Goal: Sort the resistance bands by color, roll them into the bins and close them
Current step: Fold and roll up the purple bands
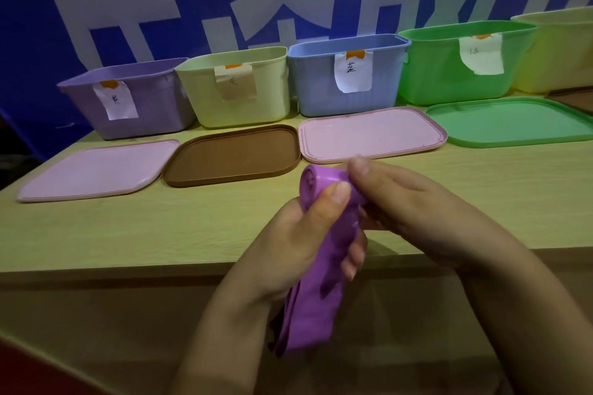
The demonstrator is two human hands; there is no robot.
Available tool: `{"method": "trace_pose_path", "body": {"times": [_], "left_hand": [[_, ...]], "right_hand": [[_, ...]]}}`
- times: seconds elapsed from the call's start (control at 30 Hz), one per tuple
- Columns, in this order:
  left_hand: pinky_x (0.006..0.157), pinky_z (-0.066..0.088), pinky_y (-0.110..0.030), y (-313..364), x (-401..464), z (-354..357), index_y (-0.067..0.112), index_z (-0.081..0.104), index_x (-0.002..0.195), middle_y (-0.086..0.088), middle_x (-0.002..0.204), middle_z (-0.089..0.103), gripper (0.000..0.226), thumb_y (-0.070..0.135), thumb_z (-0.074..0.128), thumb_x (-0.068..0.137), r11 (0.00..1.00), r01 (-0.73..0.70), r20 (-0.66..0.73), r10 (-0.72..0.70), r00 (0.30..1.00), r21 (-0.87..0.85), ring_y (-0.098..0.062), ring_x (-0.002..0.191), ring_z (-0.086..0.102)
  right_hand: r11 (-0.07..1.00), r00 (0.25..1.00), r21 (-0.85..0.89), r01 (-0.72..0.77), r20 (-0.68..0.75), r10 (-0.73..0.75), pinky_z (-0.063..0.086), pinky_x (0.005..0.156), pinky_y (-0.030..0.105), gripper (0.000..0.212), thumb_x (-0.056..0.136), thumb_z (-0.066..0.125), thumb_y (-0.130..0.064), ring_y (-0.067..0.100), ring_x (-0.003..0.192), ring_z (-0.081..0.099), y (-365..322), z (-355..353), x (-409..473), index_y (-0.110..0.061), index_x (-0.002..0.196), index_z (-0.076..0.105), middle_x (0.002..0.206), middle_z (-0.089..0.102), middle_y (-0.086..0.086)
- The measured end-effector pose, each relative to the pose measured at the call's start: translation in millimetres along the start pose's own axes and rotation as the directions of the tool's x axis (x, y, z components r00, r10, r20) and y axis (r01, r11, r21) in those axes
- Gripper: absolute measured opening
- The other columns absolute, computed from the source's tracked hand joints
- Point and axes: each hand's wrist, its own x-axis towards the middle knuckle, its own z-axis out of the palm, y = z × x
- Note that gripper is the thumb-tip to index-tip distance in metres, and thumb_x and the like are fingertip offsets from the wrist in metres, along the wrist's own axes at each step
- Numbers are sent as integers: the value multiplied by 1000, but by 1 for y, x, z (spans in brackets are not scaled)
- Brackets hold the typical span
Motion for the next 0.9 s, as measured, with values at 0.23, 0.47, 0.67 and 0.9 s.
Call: {"method": "trace_pose_path", "body": {"times": [0.23, 0.47, 0.67, 0.9], "left_hand": [[74, 52, -34, -8, 1, -13, 8, 66, 106, -10, 76, 63, 37, 27, 75, 76, 872, 157, 281, -24, 959, -464, -18, 64, 62], [89, 53, -37, -6, 4, -14, 7, 69, 111, -10, 103, 71, 52, 36, 81, 70, 815, 170, 309, 11, 951, -553, -22, 97, 68], [76, 56, -27, -8, 5, -8, 22, 74, 98, -3, 94, 73, 58, 55, 84, 52, 953, -8, 68, 30, 997, -303, -15, 86, 69], [76, 57, -31, 0, 13, 1, 29, 76, 88, 0, 85, 74, 22, 32, 78, 67, 991, -21, 64, 29, 998, -130, -16, 79, 71]], "right_hand": [[978, 991, -182, 97, -75, -112, 52, 67, 25, 20, 79, 56, -40, 4, 70, 61, 5, 4, -1, -27, 92, 64, 80, 66, -6], [970, 963, -186, 155, -192, -191, 47, 46, 19, 33, 77, 64, -58, 1, 59, 59, 2, 10, -8, -30, 94, 62, 73, 63, -10], [928, 906, -295, 228, -285, -313, 54, 56, 30, 32, 72, 58, -55, 5, 67, 59, -1, 6, -5, -32, 93, 59, 82, 62, -15], [938, 865, -179, 296, -366, -343, 36, 45, 6, 14, 79, 58, -39, -3, 58, 54, -11, 8, 2, -30, 90, 57, 70, 60, -19]]}}
